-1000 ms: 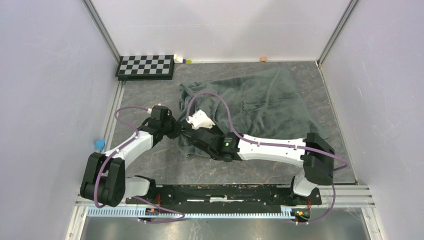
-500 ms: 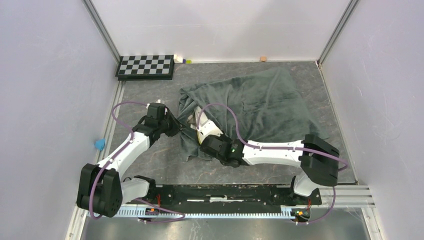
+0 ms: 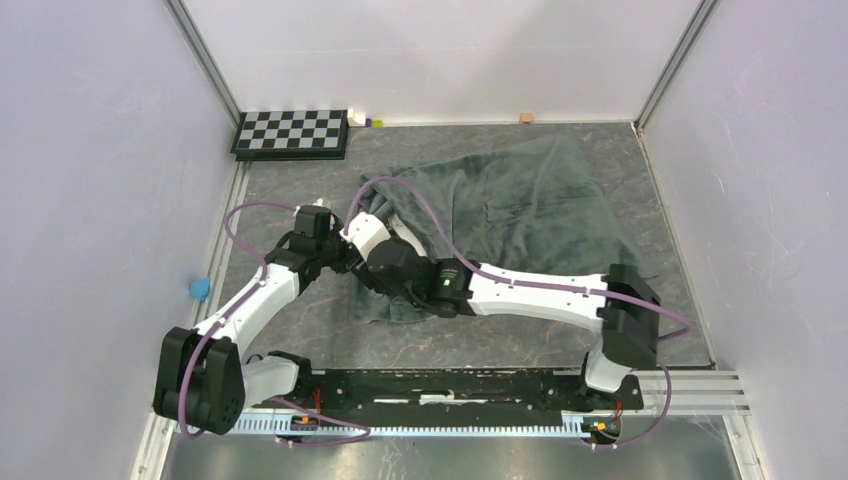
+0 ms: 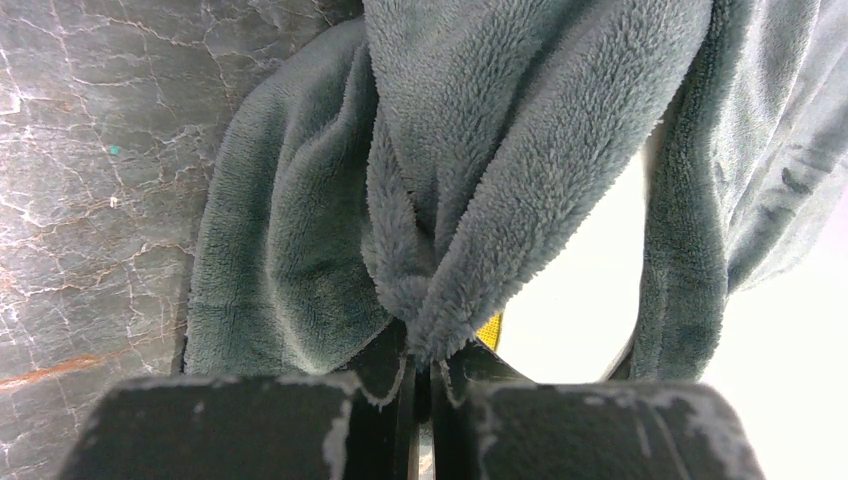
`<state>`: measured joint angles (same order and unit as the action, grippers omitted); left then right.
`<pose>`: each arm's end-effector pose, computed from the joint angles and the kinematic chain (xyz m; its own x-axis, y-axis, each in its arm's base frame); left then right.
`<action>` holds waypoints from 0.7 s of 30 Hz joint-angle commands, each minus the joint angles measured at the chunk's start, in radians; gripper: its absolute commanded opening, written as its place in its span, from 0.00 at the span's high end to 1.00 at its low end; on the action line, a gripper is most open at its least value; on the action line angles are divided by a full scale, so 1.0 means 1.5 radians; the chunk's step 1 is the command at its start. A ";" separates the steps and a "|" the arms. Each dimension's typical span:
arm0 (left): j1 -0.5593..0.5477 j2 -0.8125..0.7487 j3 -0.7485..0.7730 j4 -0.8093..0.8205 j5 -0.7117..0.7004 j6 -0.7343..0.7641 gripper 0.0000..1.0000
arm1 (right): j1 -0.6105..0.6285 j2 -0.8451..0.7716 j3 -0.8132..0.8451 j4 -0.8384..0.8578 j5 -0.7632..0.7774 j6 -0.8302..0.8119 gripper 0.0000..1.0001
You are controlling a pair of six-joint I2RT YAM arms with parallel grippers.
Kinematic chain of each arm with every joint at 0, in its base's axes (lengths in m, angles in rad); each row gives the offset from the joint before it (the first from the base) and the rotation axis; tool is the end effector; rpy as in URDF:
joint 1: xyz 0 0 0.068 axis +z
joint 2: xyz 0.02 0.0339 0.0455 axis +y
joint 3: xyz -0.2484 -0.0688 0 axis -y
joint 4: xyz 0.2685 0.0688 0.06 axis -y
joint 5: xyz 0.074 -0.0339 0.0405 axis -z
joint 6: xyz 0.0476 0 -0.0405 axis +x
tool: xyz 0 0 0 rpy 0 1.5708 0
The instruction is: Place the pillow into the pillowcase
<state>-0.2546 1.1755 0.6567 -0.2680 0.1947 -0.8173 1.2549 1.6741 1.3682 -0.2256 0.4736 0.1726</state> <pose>0.2614 -0.0775 0.1762 -0.7455 -0.5453 -0.3832 -0.2402 0.7561 -0.6087 0.1511 0.3925 0.2780 -0.2794 -0.3629 -0.8889 -0.6860 0.7233 -0.0797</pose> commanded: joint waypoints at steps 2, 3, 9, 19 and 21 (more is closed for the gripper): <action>0.004 -0.017 0.018 -0.012 0.002 0.030 0.98 | -0.038 0.042 -0.041 -0.004 0.001 -0.003 0.34; 0.004 -0.018 0.021 -0.016 -0.002 0.032 0.98 | -0.045 0.045 -0.054 -0.010 0.022 -0.004 0.32; 0.004 -0.018 0.030 -0.039 -0.014 0.038 0.98 | -0.054 0.071 -0.112 -0.016 0.080 -0.020 0.16; 0.002 -0.029 0.087 -0.103 0.009 0.097 0.98 | -0.081 0.128 -0.070 -0.056 0.071 -0.022 0.61; 0.000 -0.037 0.102 -0.127 0.016 0.117 0.98 | -0.117 0.120 -0.033 -0.071 0.058 -0.007 0.96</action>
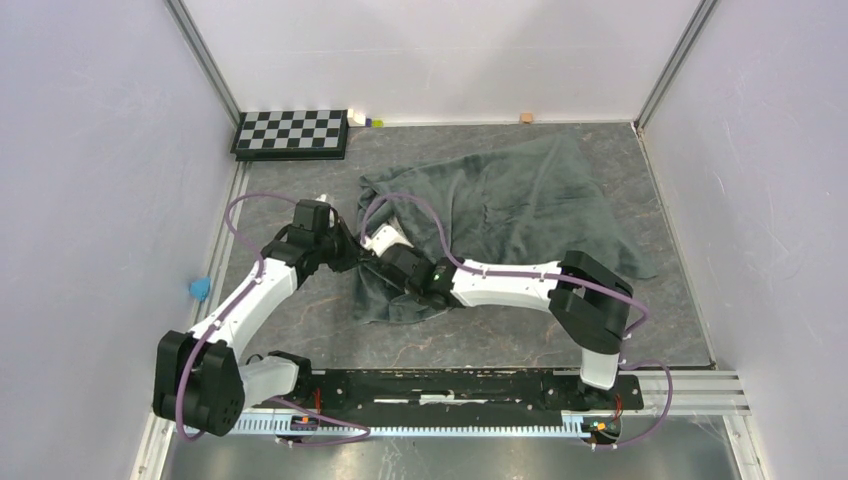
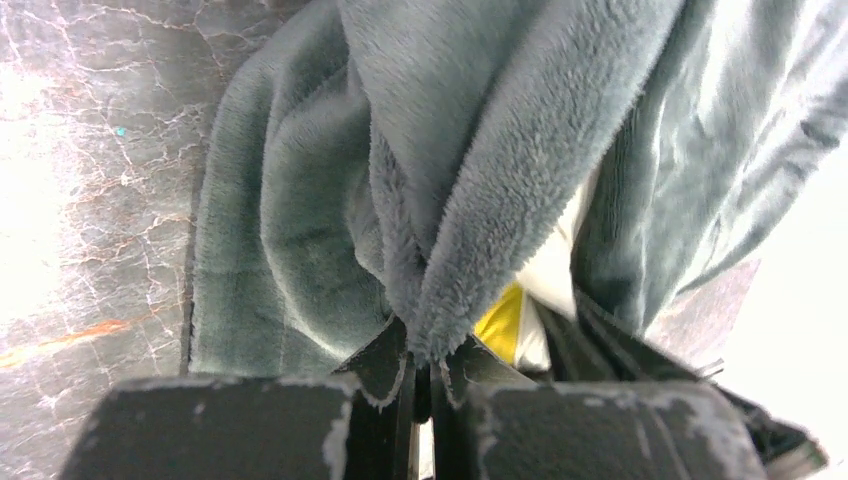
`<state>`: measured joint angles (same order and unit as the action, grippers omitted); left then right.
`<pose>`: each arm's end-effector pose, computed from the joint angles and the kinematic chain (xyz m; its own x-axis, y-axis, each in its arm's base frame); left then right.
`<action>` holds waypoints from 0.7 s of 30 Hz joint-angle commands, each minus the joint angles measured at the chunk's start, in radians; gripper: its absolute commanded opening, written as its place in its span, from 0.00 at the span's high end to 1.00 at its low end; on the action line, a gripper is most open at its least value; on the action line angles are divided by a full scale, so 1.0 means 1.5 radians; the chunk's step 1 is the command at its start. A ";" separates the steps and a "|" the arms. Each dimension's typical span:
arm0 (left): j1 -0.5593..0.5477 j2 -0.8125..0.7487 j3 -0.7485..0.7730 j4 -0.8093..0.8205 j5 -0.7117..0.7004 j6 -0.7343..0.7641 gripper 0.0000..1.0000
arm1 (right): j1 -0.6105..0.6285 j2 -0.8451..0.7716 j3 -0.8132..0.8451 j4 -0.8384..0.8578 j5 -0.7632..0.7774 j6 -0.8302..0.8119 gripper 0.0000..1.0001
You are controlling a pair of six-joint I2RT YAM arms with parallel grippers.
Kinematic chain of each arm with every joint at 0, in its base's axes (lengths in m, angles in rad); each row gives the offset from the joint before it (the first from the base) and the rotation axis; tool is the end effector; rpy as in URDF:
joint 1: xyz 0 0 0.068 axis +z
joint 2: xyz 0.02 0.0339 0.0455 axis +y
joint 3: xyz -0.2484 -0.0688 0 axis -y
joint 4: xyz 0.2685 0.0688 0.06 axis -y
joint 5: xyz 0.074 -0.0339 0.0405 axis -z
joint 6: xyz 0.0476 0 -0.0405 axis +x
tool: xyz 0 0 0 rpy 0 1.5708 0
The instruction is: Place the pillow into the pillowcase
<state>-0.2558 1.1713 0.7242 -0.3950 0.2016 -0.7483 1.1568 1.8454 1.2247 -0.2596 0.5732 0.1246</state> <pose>0.2605 -0.0780 0.1904 -0.7854 -0.4836 -0.3864 -0.2149 0.7984 -0.5625 0.1899 0.3680 0.1574 -0.3860 -0.6190 -0.6839 -0.5868 0.7369 -0.3357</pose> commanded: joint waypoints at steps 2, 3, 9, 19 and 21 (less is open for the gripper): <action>-0.002 -0.035 0.074 -0.076 0.027 0.098 0.98 | -0.091 -0.012 0.098 -0.042 -0.046 0.040 1.00; -0.003 -0.035 0.083 -0.092 0.039 0.115 0.98 | -0.109 -0.018 0.119 -0.038 -0.065 0.049 1.00; -0.007 -0.074 0.122 -0.175 0.137 0.185 0.97 | -0.140 0.045 0.230 -0.044 -0.111 0.073 1.00; -0.007 -0.132 0.235 -0.180 0.256 0.137 0.97 | -0.124 0.080 0.128 0.041 -0.177 0.111 1.00; -0.006 -0.125 0.238 -0.123 0.285 0.069 0.98 | -0.113 0.071 0.088 0.061 -0.186 0.117 1.00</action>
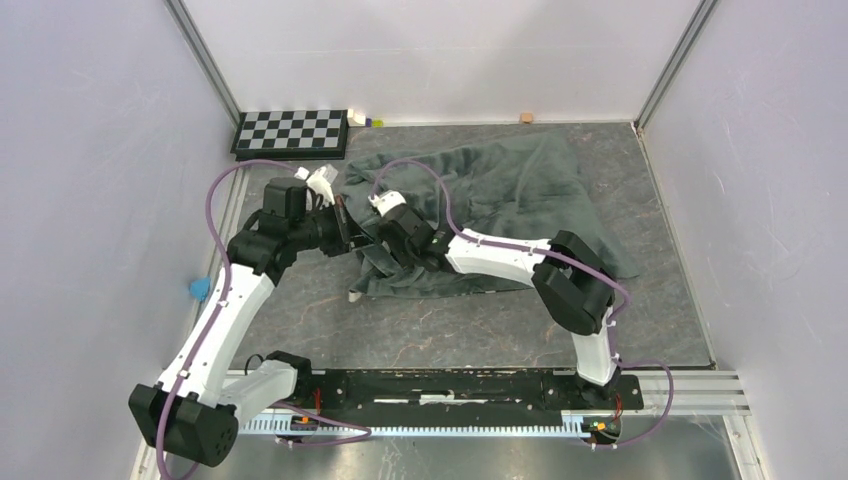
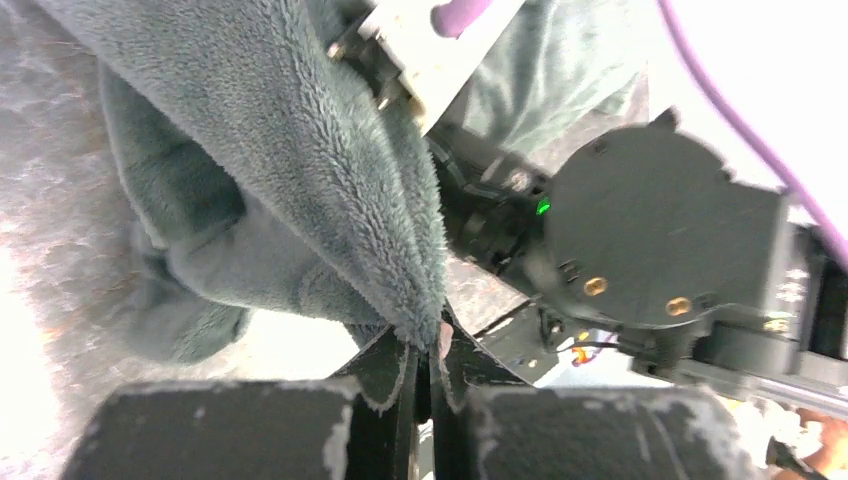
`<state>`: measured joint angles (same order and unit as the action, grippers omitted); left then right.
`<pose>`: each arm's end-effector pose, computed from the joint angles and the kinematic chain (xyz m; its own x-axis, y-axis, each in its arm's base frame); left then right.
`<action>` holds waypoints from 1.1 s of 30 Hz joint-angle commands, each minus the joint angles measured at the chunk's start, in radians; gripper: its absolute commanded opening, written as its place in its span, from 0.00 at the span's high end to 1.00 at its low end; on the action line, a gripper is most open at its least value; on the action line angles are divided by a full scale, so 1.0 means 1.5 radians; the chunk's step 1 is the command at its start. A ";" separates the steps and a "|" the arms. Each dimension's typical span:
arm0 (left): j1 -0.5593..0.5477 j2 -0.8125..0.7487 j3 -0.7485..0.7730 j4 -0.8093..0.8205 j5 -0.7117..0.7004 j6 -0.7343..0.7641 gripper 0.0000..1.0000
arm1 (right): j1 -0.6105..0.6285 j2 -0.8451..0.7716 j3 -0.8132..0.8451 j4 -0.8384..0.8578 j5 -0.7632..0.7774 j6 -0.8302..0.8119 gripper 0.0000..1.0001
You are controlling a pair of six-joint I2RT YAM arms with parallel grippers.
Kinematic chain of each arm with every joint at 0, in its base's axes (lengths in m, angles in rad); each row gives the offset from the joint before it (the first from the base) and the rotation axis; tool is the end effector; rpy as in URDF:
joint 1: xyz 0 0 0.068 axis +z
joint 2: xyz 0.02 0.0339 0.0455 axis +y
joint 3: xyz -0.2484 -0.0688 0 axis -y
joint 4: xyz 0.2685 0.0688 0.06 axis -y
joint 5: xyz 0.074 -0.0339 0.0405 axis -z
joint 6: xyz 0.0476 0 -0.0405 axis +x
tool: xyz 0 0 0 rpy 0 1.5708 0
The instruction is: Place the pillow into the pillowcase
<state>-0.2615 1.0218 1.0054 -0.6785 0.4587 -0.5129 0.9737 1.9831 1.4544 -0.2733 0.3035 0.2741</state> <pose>0.2355 -0.0848 0.3063 -0.8139 -0.2376 -0.5302 0.1847 0.7593 -0.6240 0.2730 0.3763 0.1716 -0.5710 -0.3805 -0.7275 -0.5379 0.8428 -0.0186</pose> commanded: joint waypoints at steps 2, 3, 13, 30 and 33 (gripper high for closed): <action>-0.003 -0.011 0.049 0.093 0.077 -0.129 0.98 | 0.009 -0.040 -0.100 0.081 -0.021 0.032 0.94; -0.002 0.001 0.048 0.089 0.044 -0.136 0.97 | 0.009 -0.066 -0.119 0.095 -0.024 0.037 0.80; 0.003 0.097 -0.028 0.152 -0.076 -0.161 0.98 | 0.041 -0.268 -0.139 0.038 0.074 0.020 0.22; -0.037 0.148 -0.067 0.167 -0.075 -0.134 0.60 | 0.057 -0.173 -0.115 -0.042 0.212 -0.036 0.37; -0.069 0.180 -0.069 0.171 -0.108 -0.127 0.52 | 0.055 -0.183 -0.106 -0.042 0.198 -0.027 0.75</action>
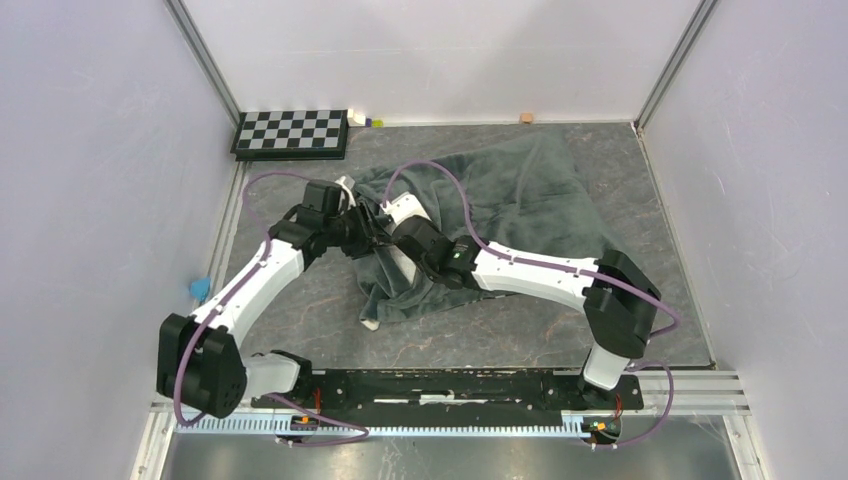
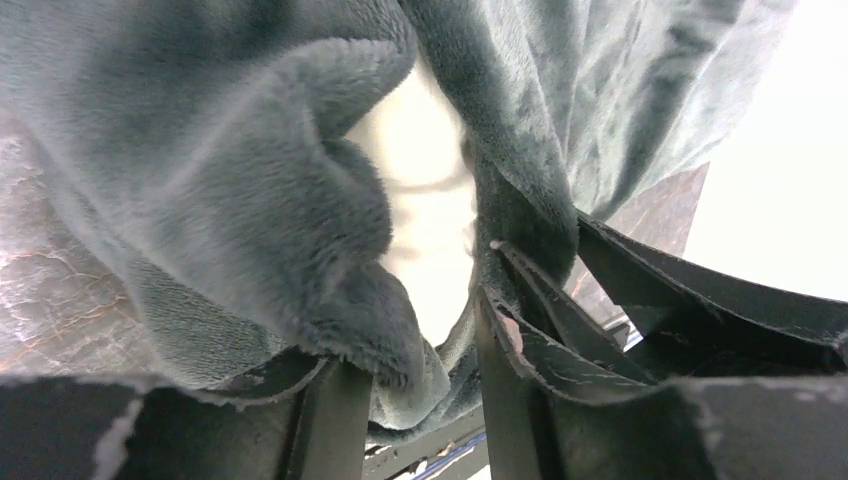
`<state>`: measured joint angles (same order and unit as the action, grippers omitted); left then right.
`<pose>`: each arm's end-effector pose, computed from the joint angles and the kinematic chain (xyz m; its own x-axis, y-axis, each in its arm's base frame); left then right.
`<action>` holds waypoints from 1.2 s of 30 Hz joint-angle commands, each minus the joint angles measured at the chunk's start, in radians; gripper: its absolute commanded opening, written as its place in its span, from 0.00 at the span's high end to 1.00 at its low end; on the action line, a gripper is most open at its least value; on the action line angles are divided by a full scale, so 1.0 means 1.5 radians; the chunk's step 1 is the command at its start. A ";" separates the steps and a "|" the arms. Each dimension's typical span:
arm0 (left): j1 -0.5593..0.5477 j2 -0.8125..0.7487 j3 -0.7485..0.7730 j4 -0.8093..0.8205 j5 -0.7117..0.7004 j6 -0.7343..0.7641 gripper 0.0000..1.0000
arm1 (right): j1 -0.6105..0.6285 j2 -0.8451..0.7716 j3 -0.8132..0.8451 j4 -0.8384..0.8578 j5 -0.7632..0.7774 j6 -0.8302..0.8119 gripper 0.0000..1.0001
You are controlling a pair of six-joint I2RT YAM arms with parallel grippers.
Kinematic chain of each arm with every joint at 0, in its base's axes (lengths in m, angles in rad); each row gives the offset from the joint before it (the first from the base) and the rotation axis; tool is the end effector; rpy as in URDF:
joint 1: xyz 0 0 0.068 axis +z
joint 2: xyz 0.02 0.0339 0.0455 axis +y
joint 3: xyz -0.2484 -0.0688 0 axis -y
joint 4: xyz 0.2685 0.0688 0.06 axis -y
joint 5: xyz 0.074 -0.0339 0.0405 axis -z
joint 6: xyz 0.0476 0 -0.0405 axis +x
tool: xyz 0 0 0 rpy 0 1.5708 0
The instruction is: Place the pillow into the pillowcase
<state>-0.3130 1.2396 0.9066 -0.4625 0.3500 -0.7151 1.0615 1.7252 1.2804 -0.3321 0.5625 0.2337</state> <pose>0.2763 -0.1066 0.2325 -0.8524 -0.3715 -0.3679 -0.0548 0.7632 -0.6438 0.2210 0.3437 0.2175 -0.4606 -0.4231 -0.7803 -0.4590 0.8660 -0.1986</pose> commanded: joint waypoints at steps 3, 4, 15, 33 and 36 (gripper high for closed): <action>-0.053 0.054 -0.013 0.049 -0.056 -0.007 0.57 | -0.004 -0.055 0.017 0.002 0.003 0.015 1.00; -0.059 0.053 -0.018 0.062 -0.058 -0.017 0.67 | -0.003 -0.078 0.021 0.003 -0.004 0.020 1.00; -0.170 0.078 -0.023 0.342 -0.005 -0.210 0.97 | 0.004 -0.199 0.065 0.021 -0.086 0.051 1.00; -0.196 -0.182 -0.084 -0.036 -0.207 -0.093 0.15 | 0.000 -0.256 -0.088 0.069 -0.127 0.084 1.00; -0.197 -0.232 -0.075 -0.104 -0.277 -0.089 0.21 | 0.001 -0.265 -0.105 0.076 -0.133 0.082 1.00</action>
<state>-0.6044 0.9554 0.7593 -0.4076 0.1024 -0.9176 1.0622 1.3792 1.1450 -0.2928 0.3794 0.3443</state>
